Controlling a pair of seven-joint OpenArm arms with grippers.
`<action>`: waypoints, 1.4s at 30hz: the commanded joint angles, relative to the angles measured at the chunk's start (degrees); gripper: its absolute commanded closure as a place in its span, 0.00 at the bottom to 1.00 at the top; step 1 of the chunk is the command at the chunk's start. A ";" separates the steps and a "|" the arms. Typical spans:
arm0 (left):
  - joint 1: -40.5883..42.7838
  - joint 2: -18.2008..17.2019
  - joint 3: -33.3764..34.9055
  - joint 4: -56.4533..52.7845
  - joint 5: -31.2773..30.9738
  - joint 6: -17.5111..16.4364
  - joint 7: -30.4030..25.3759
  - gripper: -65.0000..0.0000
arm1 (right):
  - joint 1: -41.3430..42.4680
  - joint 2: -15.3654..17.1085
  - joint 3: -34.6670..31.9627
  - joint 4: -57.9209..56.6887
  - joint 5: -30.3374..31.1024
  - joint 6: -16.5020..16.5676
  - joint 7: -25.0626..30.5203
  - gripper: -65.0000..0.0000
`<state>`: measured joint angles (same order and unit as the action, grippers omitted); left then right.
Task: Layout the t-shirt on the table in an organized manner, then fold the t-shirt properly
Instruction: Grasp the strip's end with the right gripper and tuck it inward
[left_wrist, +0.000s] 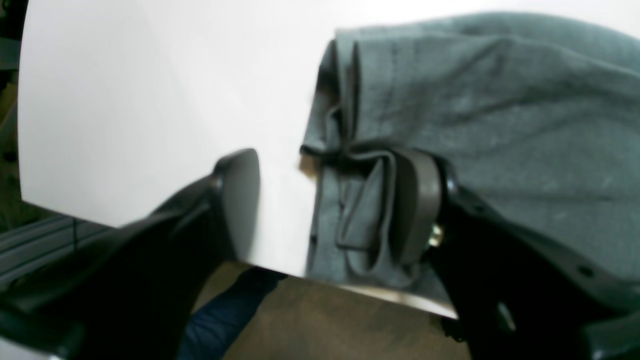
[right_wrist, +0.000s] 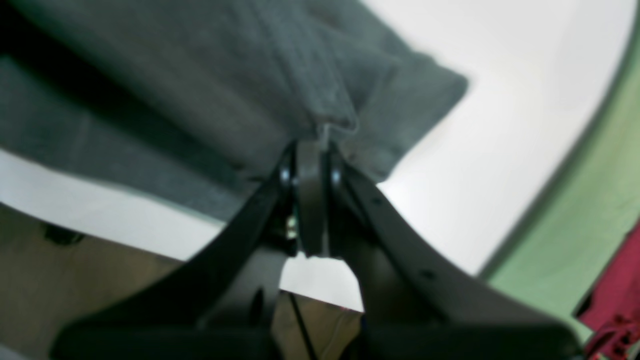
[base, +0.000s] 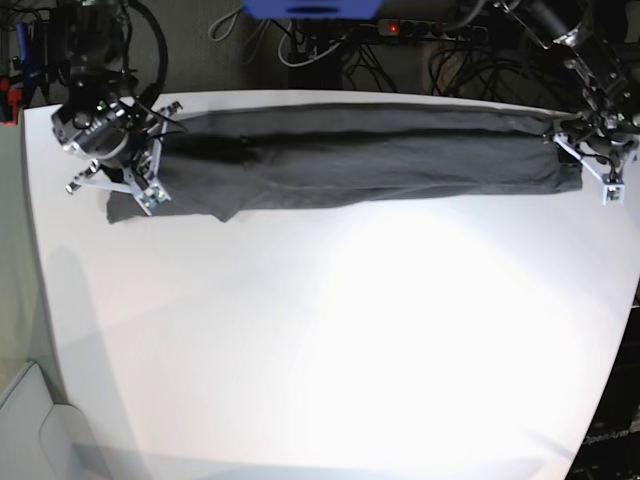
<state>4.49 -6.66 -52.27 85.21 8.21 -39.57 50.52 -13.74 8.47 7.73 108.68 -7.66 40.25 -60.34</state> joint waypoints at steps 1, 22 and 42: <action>0.65 -0.42 0.10 0.20 0.45 -0.43 1.21 0.36 | 0.51 0.54 0.14 -0.33 -0.30 -0.25 0.25 0.94; 1.27 2.04 0.10 -0.95 0.19 -0.43 1.13 0.20 | -0.02 0.45 0.14 -3.23 -0.30 -0.25 3.85 0.67; 1.44 -0.07 -0.08 -4.90 -7.02 -0.43 -2.30 0.99 | -0.11 0.45 0.05 -3.23 -0.30 -0.25 3.85 0.67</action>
<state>5.08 -6.42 -52.14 80.23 -1.89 -40.32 44.42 -14.20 8.51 7.70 104.55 -8.14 40.25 -56.95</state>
